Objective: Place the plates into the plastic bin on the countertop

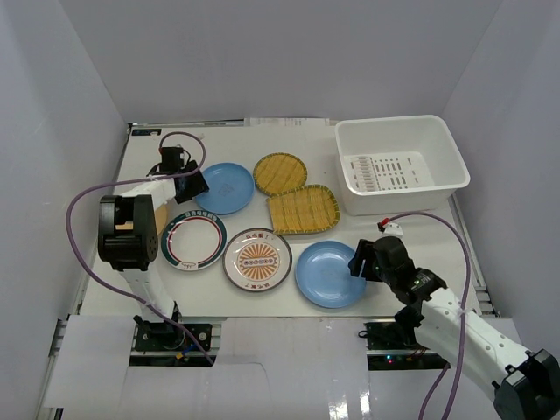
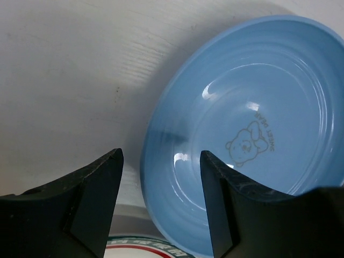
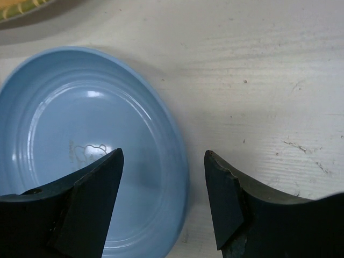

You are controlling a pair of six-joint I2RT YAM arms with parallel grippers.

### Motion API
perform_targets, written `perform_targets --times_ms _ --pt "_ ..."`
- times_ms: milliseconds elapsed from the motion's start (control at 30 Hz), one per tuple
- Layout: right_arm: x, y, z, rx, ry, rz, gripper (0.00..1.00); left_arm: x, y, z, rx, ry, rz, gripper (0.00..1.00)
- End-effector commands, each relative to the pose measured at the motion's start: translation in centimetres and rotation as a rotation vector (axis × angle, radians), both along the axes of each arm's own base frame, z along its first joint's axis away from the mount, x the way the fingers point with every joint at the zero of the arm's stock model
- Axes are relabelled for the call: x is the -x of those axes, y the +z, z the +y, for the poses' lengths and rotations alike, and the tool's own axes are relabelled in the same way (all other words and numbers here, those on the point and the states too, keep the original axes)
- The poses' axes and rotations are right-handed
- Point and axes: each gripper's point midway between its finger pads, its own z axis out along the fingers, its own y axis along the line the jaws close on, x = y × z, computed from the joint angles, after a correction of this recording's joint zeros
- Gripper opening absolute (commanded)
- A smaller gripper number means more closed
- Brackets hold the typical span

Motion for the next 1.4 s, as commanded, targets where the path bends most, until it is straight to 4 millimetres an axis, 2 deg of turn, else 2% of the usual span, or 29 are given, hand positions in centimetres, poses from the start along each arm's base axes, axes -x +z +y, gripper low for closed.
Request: perform_targets --times_ms 0,133,167,267,300,400,467,533,567,600,667,700,733,800,833,933,967,1000,1033,1067,1133,1200,1267,1300,1367 --pt "-0.3 -0.6 -0.2 0.002 -0.046 0.011 0.68 -1.6 1.1 -0.5 0.019 -0.040 -0.040 0.69" --pt "-0.2 -1.4 -0.2 0.004 -0.053 0.033 0.67 -1.8 0.0 -0.5 0.020 -0.039 -0.018 0.55" --pt "0.0 -2.0 -0.3 0.009 -0.053 0.047 0.66 -1.8 -0.1 -0.5 0.019 -0.041 -0.015 0.43" --pt "0.2 -2.6 -0.2 0.004 -0.058 0.066 0.59 -1.8 0.4 -0.3 0.012 -0.034 -0.026 0.26" --pt "0.2 -2.7 -0.2 0.003 -0.059 0.072 0.54 -1.6 0.5 -0.3 0.015 -0.032 -0.027 0.17" --pt "0.1 -2.6 -0.4 0.010 -0.071 0.068 0.44 -1.5 2.0 -0.3 0.015 -0.030 -0.059 0.00" --pt "0.0 -2.5 -0.5 0.013 -0.080 0.063 0.37 -1.5 3.0 -0.4 0.020 -0.031 -0.079 0.00" --pt "0.1 -2.3 -0.6 0.016 -0.086 0.065 0.24 -1.4 4.8 -0.5 0.028 -0.031 -0.114 0.00" --pt "0.0 -2.0 -0.7 0.013 -0.089 0.059 0.21 -1.3 5.5 -0.5 0.030 -0.027 -0.126 0.00" --pt "-0.2 -1.4 -0.6 0.008 -0.092 0.046 0.14 -1.3 7.2 -0.5 0.031 -0.024 -0.166 0.00" --pt "-0.3 -0.5 -0.8 0.014 -0.095 0.033 0.08 -1.0 8.5 -0.4 0.033 -0.012 -0.192 0.00" --pt "-0.8 1.0 -0.6 -0.003 -0.095 0.006 0.08 -0.9 9.3 -0.3 0.034 -0.002 -0.210 0.00" --pt "-1.1 2.1 -0.4 -0.014 -0.093 -0.015 0.08 -0.6 11.1 -0.3 0.039 0.006 -0.251 0.00" --pt "-1.4 4.8 0.0 -0.047 -0.072 -0.073 0.08 -0.1 12.4 -0.4 0.057 0.028 -0.288 0.00" --pt "-2.1 7.7 0.6 -0.087 -0.063 -0.129 0.08 0.3 14.5 -0.5 0.072 0.030 -0.341 0.00" --pt "-2.9 12.5 1.6 -0.137 -0.011 -0.232 0.08 1.0 17.3 -1.7 0.143 0.003 -0.423 0.00" --pt "-3.5 15.2 2.0 -0.159 -0.001 -0.277 0.08 1.5 19.2 -2.1 0.161 -0.011 -0.474 0.00" --pt "-4.4 17.8 2.4 -0.161 0.010 -0.328 0.08 1.9 20.0 -2.9 0.204 -0.042 -0.493 0.00" --pt "-4.7 18.1 2.3 -0.149 0.012 -0.350 0.08 2.3 20.4 -3.4 0.224 -0.058 -0.500 0.00" --pt "-6.0 19.8 2.1 -0.126 -0.026 -0.386 0.08 2.8 21.5 -3.8 0.243 -0.076 -0.529 0.00" --pt "-7.9 22.2 1.5 -0.077 -0.069 -0.456 0.08 3.7 22.0 -5.7 0.289 -0.136 -0.533 0.00" --pt "-10.7 24.5 0.3 -0.029 -0.159 -0.502 0.08 4.9 23.0 -7.8 0.307 -0.199 -0.553 0.00" --pt "-13.6 25.5 -0.3 -0.002 -0.198 -0.524 0.08 5.8 23.2 -9.1 0.307 -0.243 -0.558 0.00" --pt "-15.1 27.6 -2.1 -0.010 -0.260 -0.553 0.08 6.5 23.9 -10.1 0.310 -0.275 -0.571 0.00" --pt "-17.7 27.7 -3.8 0.018 -0.315 -0.546 0.08 7.4 24.5 -11.0 0.314 -0.306 -0.579 0.00"
